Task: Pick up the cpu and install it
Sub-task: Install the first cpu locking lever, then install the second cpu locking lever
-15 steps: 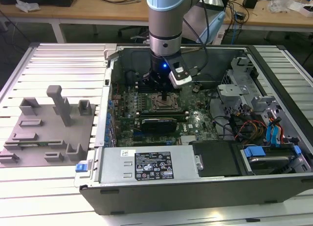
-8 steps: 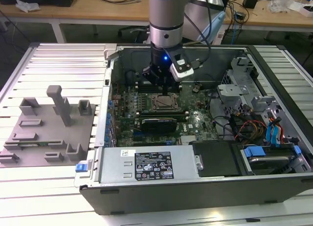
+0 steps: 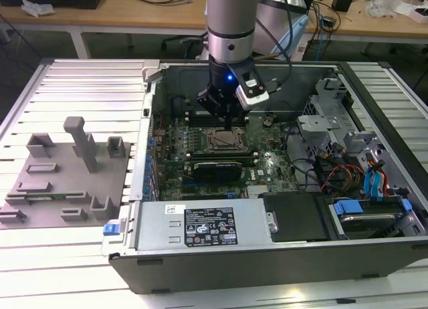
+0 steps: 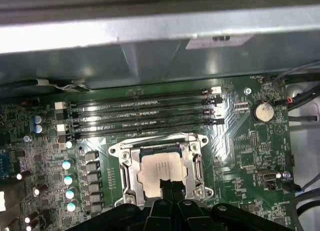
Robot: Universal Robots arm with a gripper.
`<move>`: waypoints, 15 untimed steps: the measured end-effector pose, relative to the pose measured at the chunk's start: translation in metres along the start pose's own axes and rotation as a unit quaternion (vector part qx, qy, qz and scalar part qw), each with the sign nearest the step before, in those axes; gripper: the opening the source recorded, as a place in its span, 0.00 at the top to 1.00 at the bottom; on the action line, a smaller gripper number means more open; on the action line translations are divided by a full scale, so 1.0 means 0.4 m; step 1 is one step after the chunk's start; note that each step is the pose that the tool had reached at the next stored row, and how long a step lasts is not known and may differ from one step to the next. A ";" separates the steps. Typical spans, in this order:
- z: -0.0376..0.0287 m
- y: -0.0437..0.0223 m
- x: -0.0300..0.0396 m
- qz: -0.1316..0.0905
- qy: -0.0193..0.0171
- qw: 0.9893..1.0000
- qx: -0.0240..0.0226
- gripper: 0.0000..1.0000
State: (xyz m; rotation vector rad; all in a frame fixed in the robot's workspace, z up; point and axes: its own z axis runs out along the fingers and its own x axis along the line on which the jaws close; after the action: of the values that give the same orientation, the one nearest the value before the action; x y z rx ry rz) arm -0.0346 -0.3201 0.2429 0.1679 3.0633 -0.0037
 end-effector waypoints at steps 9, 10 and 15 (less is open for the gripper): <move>0.000 -0.001 0.000 0.000 0.000 1.000 0.000 0.89; 0.000 -0.001 0.000 0.000 0.000 1.000 0.000 0.89; 0.000 -0.007 -0.001 0.000 0.000 1.000 0.000 0.89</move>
State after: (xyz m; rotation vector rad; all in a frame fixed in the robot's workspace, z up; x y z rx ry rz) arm -0.0347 -0.3230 0.2430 0.1680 3.0633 -0.0039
